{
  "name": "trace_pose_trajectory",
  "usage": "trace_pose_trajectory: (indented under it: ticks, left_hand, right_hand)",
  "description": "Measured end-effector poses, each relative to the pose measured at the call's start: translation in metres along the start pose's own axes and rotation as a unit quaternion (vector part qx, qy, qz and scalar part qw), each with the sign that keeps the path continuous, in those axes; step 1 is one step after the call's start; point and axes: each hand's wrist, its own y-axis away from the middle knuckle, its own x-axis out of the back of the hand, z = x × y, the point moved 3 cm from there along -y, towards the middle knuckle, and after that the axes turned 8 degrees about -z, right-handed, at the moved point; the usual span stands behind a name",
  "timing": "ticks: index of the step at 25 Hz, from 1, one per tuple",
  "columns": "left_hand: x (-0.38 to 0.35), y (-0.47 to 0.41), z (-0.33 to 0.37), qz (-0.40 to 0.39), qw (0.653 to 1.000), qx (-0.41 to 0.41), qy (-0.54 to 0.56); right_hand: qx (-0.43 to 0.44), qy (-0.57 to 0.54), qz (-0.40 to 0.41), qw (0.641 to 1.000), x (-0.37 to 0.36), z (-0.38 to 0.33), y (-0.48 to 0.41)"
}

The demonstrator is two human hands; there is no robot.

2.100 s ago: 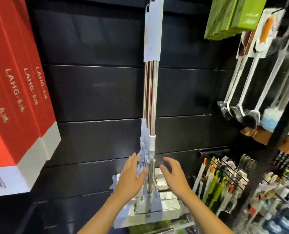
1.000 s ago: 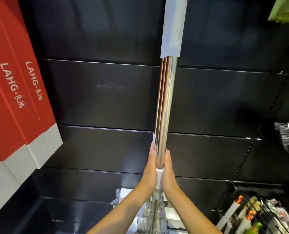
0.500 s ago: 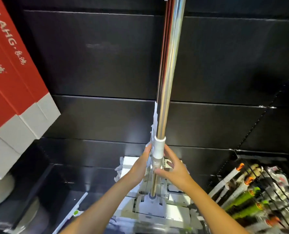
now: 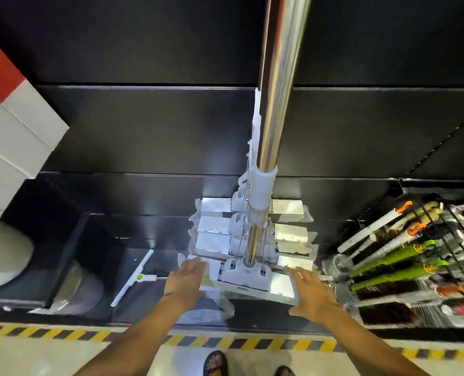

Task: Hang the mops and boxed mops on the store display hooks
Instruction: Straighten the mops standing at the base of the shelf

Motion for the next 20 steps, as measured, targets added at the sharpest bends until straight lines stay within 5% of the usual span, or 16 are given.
trace_pose_trajectory:
  ticks: [9, 20]
  left_hand:
    - [0.002, -0.025, 0.001, 0.038, 0.997, -0.02, -0.058]
    - [0.004, -0.032, 0.013, 0.063, 0.995, -0.067, -0.047]
  right_hand:
    - [-0.068, 0.037, 0.102, 0.992, 0.008, 0.02, -0.002]
    - [-0.06, 0.028, 0.087, 0.994, 0.019, 0.007, -0.025]
